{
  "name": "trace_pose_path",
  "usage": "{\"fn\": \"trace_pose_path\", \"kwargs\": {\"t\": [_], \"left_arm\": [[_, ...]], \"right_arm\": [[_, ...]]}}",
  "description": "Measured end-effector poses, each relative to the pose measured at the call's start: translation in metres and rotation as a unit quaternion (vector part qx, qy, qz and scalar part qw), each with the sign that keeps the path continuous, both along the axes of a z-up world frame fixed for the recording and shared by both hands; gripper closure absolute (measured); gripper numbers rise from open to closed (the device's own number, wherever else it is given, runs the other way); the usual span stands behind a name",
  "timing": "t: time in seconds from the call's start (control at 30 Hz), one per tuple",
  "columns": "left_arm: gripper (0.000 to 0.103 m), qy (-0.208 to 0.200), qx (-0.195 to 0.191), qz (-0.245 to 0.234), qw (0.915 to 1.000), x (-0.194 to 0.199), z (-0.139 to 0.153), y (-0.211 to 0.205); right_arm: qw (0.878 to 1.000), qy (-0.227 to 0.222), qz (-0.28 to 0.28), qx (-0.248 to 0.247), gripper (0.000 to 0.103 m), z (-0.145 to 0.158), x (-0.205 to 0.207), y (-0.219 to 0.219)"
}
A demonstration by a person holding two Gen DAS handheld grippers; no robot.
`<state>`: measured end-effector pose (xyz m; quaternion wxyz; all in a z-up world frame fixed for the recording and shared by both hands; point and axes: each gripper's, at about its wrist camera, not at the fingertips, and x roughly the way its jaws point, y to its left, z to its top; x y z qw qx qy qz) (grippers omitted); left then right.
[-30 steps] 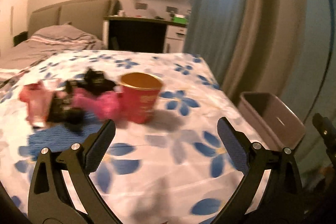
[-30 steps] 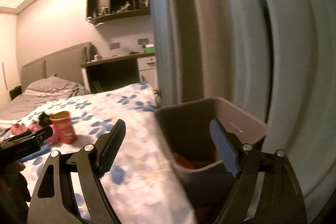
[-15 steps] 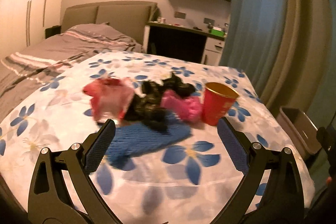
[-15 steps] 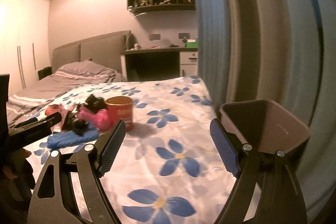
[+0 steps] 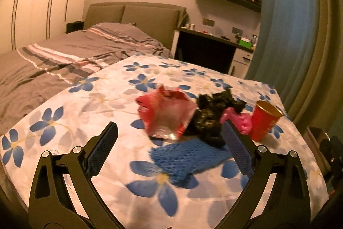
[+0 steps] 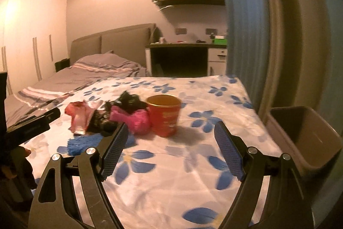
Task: Collect trash
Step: 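Move both tools back over the pink bags and black bags, then grasp the red-pink bag with the left tool while the right tool grasps the pink bag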
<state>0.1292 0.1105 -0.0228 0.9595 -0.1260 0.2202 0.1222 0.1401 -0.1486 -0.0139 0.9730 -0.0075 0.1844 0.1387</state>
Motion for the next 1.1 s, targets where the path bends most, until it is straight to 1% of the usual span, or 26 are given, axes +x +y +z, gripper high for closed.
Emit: {"fn": "trace_pose_path", "kwargs": {"t": [0.17, 0.23, 0.33, 0.37, 0.4, 0.53, 0.8, 0.93, 1.03, 1.1], "left_arm": [[0.007, 0.001, -0.004, 0.02, 0.9998, -0.001, -0.002, 0.02], [0.007, 0.001, -0.004, 0.03, 0.9996, -0.001, -0.001, 0.027], [0.007, -0.003, -0.004, 0.044, 0.999, -0.003, 0.001, 0.038], [0.007, -0.004, -0.004, 0.048, 0.9988, -0.003, 0.001, 0.043], [0.007, -0.005, -0.006, 0.051, 0.9987, -0.003, 0.001, 0.047], [0.007, -0.004, -0.009, 0.059, 0.9982, -0.001, 0.0, 0.059], [0.007, -0.003, -0.015, 0.054, 0.9984, 0.006, -0.003, 0.067], [0.007, -0.001, -0.02, 0.048, 0.9986, 0.013, -0.006, 0.07], [0.007, 0.004, -0.022, 0.047, 0.9987, 0.016, -0.007, 0.071], [0.007, 0.005, -0.026, 0.044, 0.9987, 0.017, -0.009, 0.073]], "right_arm": [[0.999, 0.005, 0.032, -0.011, 0.024, -0.002, 0.013, 0.032], [0.999, 0.013, 0.042, -0.013, 0.027, -0.004, 0.02, 0.043], [0.998, 0.032, 0.06, -0.011, 0.028, -0.009, 0.037, 0.061], [0.997, 0.037, 0.066, -0.013, 0.029, -0.011, 0.042, 0.067], [0.997, 0.04, 0.069, -0.015, 0.031, -0.012, 0.045, 0.071], [0.995, 0.048, 0.081, -0.034, 0.032, -0.019, 0.064, 0.096], [0.992, 0.075, 0.089, -0.056, 0.038, -0.032, 0.1, 0.122], [0.99, 0.084, 0.091, -0.068, 0.039, -0.037, 0.113, 0.13], [0.988, 0.092, 0.095, -0.075, 0.048, -0.04, 0.119, 0.136], [0.987, 0.098, 0.1, -0.08, 0.059, -0.044, 0.121, 0.138]]}}
